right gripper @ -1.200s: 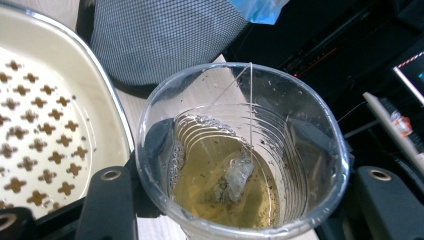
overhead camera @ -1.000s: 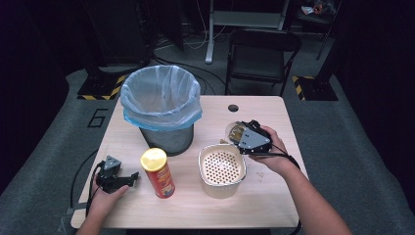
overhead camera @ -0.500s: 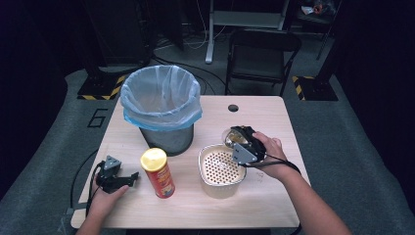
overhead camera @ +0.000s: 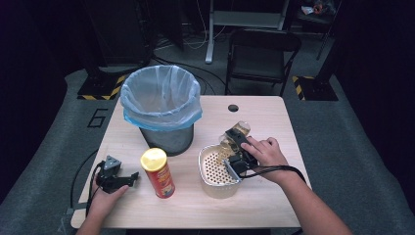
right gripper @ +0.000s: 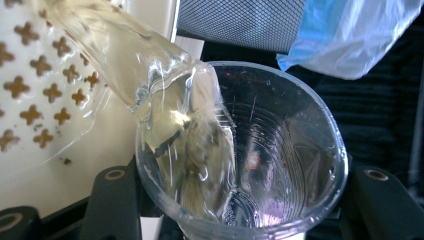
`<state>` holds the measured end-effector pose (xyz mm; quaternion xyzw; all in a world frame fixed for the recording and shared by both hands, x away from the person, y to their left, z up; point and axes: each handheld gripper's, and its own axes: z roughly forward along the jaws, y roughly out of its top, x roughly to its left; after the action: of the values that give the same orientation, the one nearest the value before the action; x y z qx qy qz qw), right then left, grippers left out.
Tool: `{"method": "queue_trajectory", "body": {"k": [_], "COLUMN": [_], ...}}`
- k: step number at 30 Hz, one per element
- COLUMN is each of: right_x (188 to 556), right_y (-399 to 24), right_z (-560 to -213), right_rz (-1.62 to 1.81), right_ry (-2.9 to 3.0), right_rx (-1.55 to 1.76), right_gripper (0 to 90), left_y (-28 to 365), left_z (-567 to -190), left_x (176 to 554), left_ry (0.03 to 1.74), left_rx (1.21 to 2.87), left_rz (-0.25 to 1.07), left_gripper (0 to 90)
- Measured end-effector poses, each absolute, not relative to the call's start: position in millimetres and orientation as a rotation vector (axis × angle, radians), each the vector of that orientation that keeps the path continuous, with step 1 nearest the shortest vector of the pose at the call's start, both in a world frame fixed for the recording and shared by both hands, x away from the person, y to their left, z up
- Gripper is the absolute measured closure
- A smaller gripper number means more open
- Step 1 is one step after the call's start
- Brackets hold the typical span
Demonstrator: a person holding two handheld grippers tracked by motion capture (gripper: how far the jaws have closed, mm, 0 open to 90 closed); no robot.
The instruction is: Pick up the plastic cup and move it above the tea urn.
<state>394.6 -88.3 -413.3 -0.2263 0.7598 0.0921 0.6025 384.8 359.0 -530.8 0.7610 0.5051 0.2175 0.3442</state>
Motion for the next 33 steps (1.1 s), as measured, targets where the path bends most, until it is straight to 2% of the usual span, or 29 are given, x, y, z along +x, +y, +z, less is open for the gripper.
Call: {"method": "queue_trajectory", "body": {"k": [9,11,12,13,14,33], "right_x": [381,377,376,375,376,370], "right_y": [-74,-73,-76,-75,-74,-74], "right_z": [-420,-423,-441,-440,-425,-421], "right_rz": [-0.037,-0.045,0.158,0.154,-0.044,-0.046], "right_ry": [1.603,1.551,1.638,1.631,1.575,1.548], "right_rx": [-0.809,-0.816,-0.633,-0.635,-0.812,-0.844], "right_gripper": [40.2,40.3,40.3,40.3,40.3,40.2], "left_y": [359,359,359,359,359,359], "left_z": [-531,-531,-531,-531,-531,-531], "left_x": [385,385,385,385,385,385], "left_ry": [1.312,1.312,1.312,1.312,1.312,1.312], "left_rx": [1.978,1.978,1.977,1.978,1.978,1.977], "left_rz": [0.565,0.565,0.565,0.565,0.565,0.565], "left_gripper": [13.3,13.3,13.3,13.3,13.3,13.3]}}
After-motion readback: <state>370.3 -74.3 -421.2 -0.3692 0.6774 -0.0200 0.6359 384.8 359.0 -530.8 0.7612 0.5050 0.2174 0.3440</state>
